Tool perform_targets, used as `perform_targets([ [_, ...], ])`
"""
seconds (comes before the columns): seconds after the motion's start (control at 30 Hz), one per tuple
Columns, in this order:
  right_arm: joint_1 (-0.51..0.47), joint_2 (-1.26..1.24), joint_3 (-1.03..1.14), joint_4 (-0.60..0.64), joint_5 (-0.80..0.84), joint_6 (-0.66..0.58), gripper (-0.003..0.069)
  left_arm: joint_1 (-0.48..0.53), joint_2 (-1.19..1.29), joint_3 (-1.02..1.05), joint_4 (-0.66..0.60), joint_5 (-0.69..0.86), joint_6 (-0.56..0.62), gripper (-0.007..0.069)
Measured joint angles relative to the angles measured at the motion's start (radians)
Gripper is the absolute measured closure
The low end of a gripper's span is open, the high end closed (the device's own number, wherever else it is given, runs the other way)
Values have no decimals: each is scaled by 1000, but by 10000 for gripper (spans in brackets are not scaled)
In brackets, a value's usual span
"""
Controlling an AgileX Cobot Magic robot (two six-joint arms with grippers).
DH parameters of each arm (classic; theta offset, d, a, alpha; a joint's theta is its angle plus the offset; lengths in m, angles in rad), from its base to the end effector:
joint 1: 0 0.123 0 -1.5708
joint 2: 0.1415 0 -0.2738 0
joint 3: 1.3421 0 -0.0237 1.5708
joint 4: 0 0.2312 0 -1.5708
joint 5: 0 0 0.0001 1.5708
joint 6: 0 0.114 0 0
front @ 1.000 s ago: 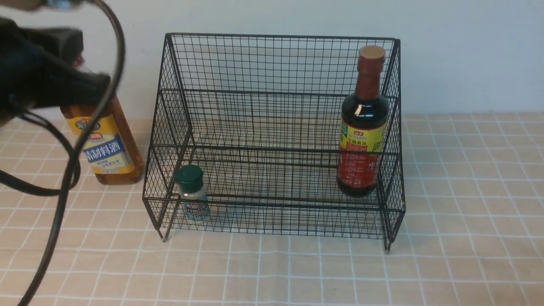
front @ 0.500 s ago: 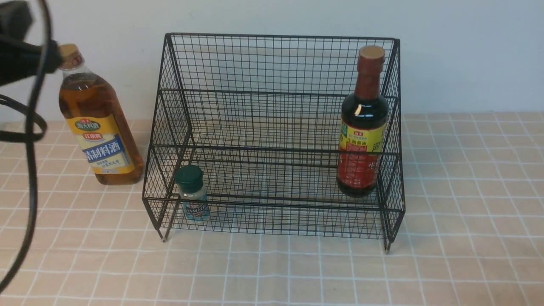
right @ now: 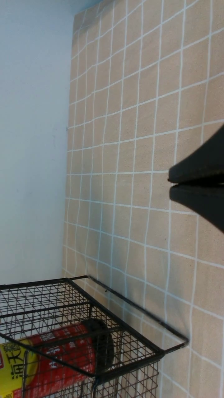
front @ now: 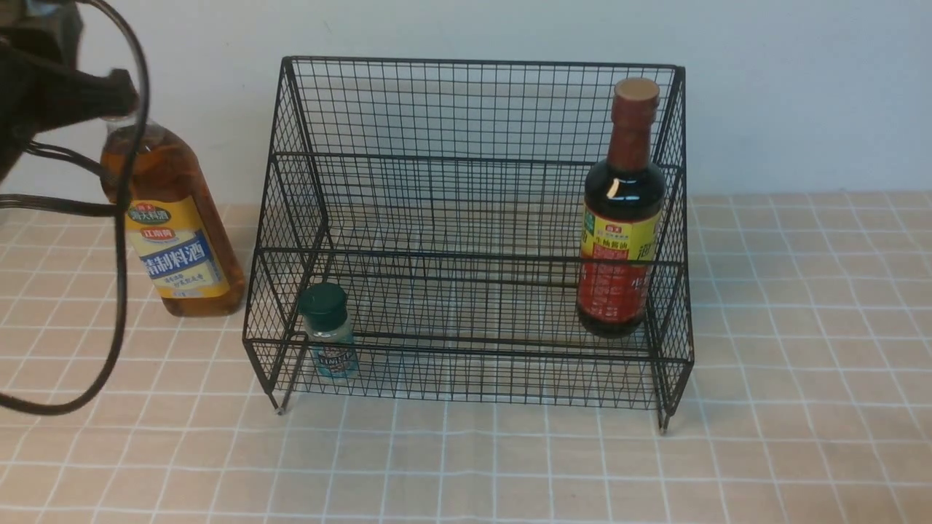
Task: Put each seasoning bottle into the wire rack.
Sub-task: Use the left arm to grab the condiment bottle closest to it
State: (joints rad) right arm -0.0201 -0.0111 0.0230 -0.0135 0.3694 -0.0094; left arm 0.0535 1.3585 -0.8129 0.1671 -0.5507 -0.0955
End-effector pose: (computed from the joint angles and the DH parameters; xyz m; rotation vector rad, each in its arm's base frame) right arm 0.0663 -0.0019 0.1665 0.0016 1.8650 -0.0337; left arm 0.3117 0.0068 0.3247 0.0659 1.4836 0.0168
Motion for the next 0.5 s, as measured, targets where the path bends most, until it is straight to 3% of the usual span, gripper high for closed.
perform_targets([
  [0.07, 0, 0, 0, 0, 0, 0, 672, 0, 20, -6, -3, 0, 0, 343],
  [0.17, 0, 0, 0, 0, 0, 0, 672, 0, 64, -34, -41, -4, 23, 177],
  [0.2, 0, 0, 0, 0, 0, 0, 672, 0, 67, -36, -41, -4, 23, 177],
  [0.27, 0, 0, 0, 0, 0, 0, 672, 0, 99, -53, -75, -7, 78, 107],
  [0.5, 0, 0, 0, 0, 0, 0, 672, 2, 205, -86, -197, -7, 153, 61],
])
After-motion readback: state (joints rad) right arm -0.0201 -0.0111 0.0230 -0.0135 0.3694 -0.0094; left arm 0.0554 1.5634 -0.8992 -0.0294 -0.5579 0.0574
